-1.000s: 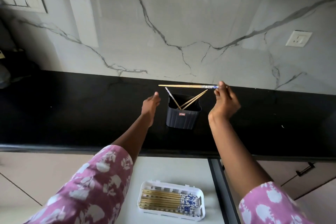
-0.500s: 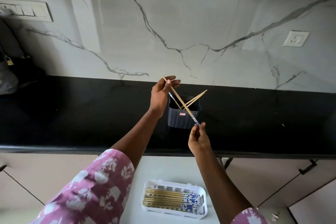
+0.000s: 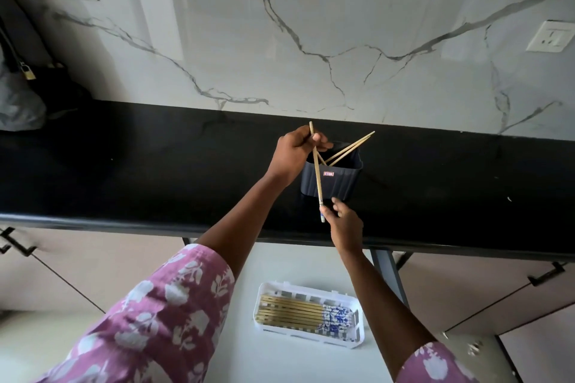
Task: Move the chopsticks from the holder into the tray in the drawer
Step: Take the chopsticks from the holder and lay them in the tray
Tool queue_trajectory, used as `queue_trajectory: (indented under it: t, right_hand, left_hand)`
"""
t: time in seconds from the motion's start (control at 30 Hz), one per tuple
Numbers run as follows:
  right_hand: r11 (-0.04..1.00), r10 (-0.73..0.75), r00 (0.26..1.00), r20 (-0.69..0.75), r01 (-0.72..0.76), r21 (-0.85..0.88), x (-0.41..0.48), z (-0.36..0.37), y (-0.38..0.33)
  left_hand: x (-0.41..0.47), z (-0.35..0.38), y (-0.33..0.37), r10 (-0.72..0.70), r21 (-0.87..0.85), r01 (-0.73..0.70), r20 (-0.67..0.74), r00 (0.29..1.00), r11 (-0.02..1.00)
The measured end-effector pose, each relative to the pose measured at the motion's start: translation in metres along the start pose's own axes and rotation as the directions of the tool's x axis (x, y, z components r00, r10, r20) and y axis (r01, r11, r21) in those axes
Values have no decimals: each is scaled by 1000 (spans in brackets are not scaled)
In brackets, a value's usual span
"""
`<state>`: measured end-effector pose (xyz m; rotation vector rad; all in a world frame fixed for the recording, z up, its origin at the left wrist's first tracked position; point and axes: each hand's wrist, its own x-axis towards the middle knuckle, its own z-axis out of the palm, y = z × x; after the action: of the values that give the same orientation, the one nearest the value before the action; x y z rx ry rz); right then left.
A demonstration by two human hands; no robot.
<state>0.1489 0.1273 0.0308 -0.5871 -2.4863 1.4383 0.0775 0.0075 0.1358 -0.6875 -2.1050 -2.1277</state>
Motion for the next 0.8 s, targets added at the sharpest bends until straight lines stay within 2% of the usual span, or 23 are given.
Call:
queue_trajectory:
  t: [0.1,0.17,0.23,0.33,0.4,0.5,0.53,0.57,0.63,0.7,0.73,0.8]
  right_hand:
    - [979,-200,979,38,197,53,0,-2,-16]
    - [948,-315,949,-2,315,54,0,0,-23]
    - [928,-363,930,-58,366,67,1,2,-23]
    - [935,-331,939,-96,340,98,5,2,-16]
    - [954,-262,964,-56,267,135,8,4,-2]
    - [983,-139,990,19,135,127,4,7,25]
    - [989,-116,992,41,112,95,1,9,35]
    - [995,-89,994,67,85,52,-4,10,45]
    - [998,-16,989,147,24,-58,-13,16,65]
    - [979,38,965,259,17,-205,-21,23,87]
    - [961,48,947,317,43,-275,-25,27,97]
    - [905,56,907,418,131,-406,-34,33,112]
  left_hand:
    - [-2,0,-9,-21,63,19,32,999,998]
    - [-6,2,-15,-35,89,32,41,999,996]
    - [-9,4,-23,-60,122,53,55,997,991]
    - [-11,4,-34,-111,175,94,94,989,980]
    - [-13,-1,-41,-170,274,139,96,981,952]
    - [-22,-14,-58,-331,348,293,54,942,891]
    - [-24,-19,-69,-395,417,350,25,918,839]
    - [-27,-25,-82,-456,540,392,-17,890,745]
    - [-33,-38,-109,-594,771,451,-119,796,449]
    - [-44,-50,-129,-721,845,493,-209,660,206]
    - [-49,-56,-137,-755,856,496,-229,614,144]
    - [-59,-64,-145,-781,877,470,-222,583,102]
